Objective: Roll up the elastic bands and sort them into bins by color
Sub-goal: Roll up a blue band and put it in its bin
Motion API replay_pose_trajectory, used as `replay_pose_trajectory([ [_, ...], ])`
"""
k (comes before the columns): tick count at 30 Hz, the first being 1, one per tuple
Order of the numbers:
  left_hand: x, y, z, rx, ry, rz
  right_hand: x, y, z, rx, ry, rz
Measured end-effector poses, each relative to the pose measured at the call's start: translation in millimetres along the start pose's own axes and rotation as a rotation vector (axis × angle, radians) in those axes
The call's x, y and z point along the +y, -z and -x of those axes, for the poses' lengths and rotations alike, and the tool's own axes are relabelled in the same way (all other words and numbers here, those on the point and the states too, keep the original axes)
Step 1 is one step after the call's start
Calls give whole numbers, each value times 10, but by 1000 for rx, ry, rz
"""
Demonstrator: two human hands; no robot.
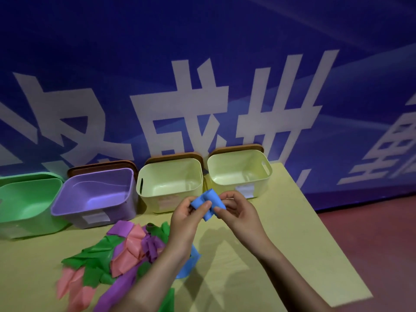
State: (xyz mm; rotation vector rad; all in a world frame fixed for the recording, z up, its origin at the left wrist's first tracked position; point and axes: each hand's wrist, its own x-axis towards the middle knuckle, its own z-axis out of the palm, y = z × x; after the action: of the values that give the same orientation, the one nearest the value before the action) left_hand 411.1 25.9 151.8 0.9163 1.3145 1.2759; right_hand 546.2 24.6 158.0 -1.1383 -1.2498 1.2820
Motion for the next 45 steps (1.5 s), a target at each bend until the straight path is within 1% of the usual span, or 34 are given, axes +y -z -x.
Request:
replay_pose_trajectory([
  [2, 0, -29, -9, -23, -9, 9, -3, 48, 18, 7, 2, 3],
  [6, 65, 40, -75, -132, -56, -77, -27, 108, -8, -11, 16, 6],
  [8, 100, 105, -119, -158, -67, -101, -29, 104, -58, -33, 28, 39],
  [12, 118, 184, -193, -133, -76, -116, -17, 25, -170, -45, 26, 51],
  [17, 82, 178, -274, -22, -18, -93, 24, -89, -267, -3, 27, -18],
  [19, 80, 167, -294, 2, -24, -84, 47, -114, -288, 20, 23, -49],
  [22, 87, 150, -308, 4, -41, -74, 72, -131, -308, 56, 17, -59],
  [26, 86, 108, -296, -35, -23, -35, 110, -110, -339, 99, -46, -78],
  [33, 102, 41, -229, -47, 5, -4, 110, -60, -310, 80, -85, -182],
  [37, 104, 28, -206, -74, 22, -2, 76, -6, -350, 71, -136, -128],
  [41, 90, 30, -242, -108, 10, -74, 118, 49, -398, 64, -203, -17],
  [45, 112, 40, -294, -207, -18, -217, 140, 134, -422, 68, -149, 58],
])
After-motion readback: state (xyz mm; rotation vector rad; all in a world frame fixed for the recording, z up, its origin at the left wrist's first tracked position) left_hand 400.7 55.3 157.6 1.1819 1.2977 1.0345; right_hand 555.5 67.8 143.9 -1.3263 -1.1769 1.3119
